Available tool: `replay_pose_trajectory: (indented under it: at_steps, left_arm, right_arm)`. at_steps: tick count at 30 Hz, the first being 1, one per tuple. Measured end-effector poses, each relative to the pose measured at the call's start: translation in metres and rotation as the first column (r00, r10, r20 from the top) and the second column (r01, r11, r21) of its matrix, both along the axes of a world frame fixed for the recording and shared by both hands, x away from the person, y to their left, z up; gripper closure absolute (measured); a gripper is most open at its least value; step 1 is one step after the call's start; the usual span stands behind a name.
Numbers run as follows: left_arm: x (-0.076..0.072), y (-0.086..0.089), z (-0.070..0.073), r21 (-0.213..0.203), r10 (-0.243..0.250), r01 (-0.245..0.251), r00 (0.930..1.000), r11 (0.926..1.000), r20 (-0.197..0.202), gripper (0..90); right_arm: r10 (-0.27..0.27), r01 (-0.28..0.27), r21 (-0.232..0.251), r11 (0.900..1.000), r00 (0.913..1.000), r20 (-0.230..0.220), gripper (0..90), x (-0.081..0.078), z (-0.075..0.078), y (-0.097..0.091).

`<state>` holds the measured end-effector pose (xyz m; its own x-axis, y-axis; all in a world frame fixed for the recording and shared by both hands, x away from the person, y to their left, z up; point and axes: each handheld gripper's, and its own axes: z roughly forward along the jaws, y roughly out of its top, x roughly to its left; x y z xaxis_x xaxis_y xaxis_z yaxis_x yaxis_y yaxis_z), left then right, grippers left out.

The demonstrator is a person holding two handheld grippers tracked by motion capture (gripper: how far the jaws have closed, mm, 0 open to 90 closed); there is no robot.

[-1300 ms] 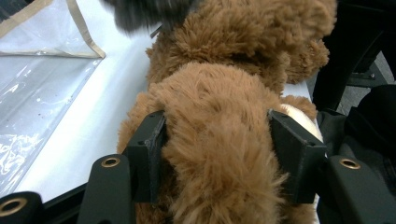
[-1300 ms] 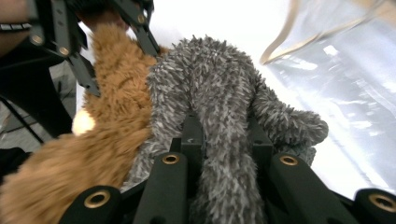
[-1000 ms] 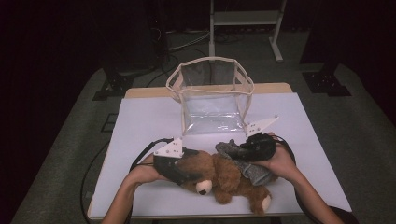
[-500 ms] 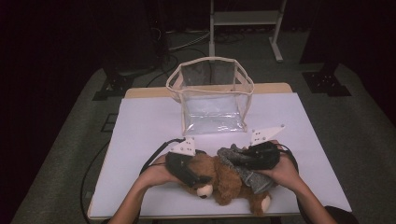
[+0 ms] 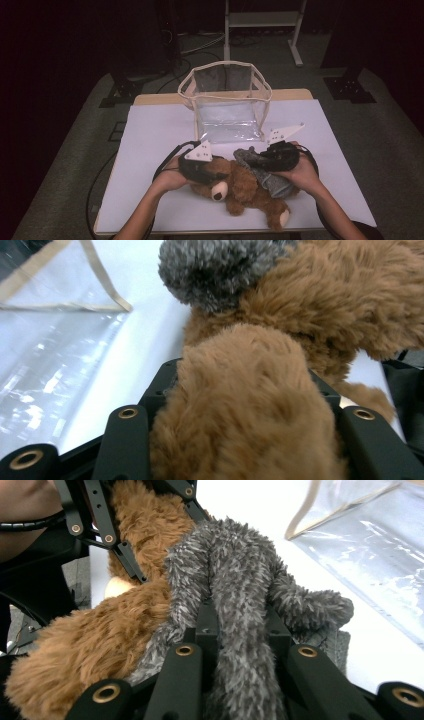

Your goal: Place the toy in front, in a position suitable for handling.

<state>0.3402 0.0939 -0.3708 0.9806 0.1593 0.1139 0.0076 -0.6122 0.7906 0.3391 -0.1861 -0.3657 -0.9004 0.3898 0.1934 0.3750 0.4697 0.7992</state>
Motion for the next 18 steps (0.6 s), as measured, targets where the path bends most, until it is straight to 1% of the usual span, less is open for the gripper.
replay_pose_trajectory:
  at_steps: [2, 3, 4, 6, 7, 8, 9, 10, 11, 12, 13, 14, 16, 18]
  left_arm:
    - [0.007, 0.0, 0.005, 0.001, 0.002, -0.002, 1.0, 1.0, 0.005, 46.9]
    - [0.011, 0.0, 0.007, 0.011, 0.005, -0.005, 0.9999, 0.9999, 0.013, 46.9]
    - [0.015, 0.0, 0.009, 0.01, 0.009, -0.01, 0.9999, 0.9999, 0.013, 46.7]
    - [0.018, 0.002, 0.006, 0.012, 0.01, -0.01, 0.9998, 0.9999, -0.016, 44.4]
    - [0.018, 0.003, 0.005, 0.015, 0.014, -0.013, 0.9997, 0.9998, -0.021, 41.0]
    - [0.017, 0.004, 0.003, 0.014, 0.017, -0.016, 0.9989, 0.9998, -0.044, 37.1]
    - [0.015, 0.006, 0.002, 0.03, 0.01, -0.008, 0.9983, 0.9995, -0.058, 32.9]
    - [0.012, 0.008, 0.001, 0.039, 0.022, -0.019, 0.997, 0.9991, -0.074, 28.4]
    - [0.01, 0.009, 0.001, 0.042, 0.031, -0.027, 0.9957, 0.9988, -0.087, 23.2]
    - [0.007, 0.012, 0.004, 0.047, 0.043, -0.039, 0.9948, 0.9982, -0.092, 18.2]
    - [0.004, 0.015, 0.007, 0.042, 0.047, -0.044, 0.9958, 0.9982, -0.078, 15.9]
    - [0.001, 0.017, 0.009, 0.032, 0.048, -0.046, 0.9961, 0.9984, -0.074, 13.7]
    - [-0.002, 0.021, 0.011, 0.031, 0.042, -0.04, 0.9956, 0.9987, -0.084, 13.2]
    - [-0.003, 0.023, 0.007, 0.036, 0.031, -0.027, 0.993, 0.999, -0.114, 15.0]
  right_arm:
    - [-0.011, 0.011, -0.011, 0.9999, 0.9999, -0.001, 75.4, 0.006, 0.004, -0.001]
    - [-0.016, 0.016, -0.011, 0.9998, 0.9999, 0.0, 75.4, 0.009, 0.005, -0.001]
    - [-0.02, 0.02, -0.01, 0.9997, 0.9998, 0.0, 75.4, 0.012, 0.005, -0.001]
    - [-0.021, 0.021, -0.007, 0.9997, 0.9997, -0.014, 75.4, 0.017, 0.004, 0.0]
    - [-0.017, 0.017, -0.007, 0.9998, 0.9997, -0.016, 75.4, 0.017, 0.002, 0.001]
    - [-0.013, 0.013, -0.009, 0.9999, 0.9998, -0.017, 75.4, 0.016, 0.002, 0.002]
    - [-0.002, 0.002, -0.012, 0.9999, 0.9999, -0.014, 75.4, 0.015, -0.001, 0.004]
    - [0.009, -0.009, -0.012, 0.9999, 0.9998, -0.018, 75.5, 0.013, -0.002, 0.006]
    - [0.016, -0.016, -0.021, 0.9997, 0.9999, -0.006, 75.6, 0.009, -0.004, 0.01]
    - [0.019, -0.019, -0.027, 0.9995, 0.9998, 0.004, 75.7, 0.006, -0.004, 0.012]
    - [0.025, -0.024, -0.036, 0.9991, 0.9996, 0.016, 75.8, 0.0, -0.004, 0.015]
    - [0.028, -0.027, -0.045, 0.9986, 0.9991, 0.033, 75.9, -0.005, -0.004, 0.018]
    - [0.037, -0.034, -0.058, 0.9977, 0.9978, 0.055, 76.0, -0.013, -0.003, 0.02]
    - [0.039, -0.035, -0.065, 0.9973, 0.9966, 0.072, 76.0, -0.024, -0.002, 0.021]
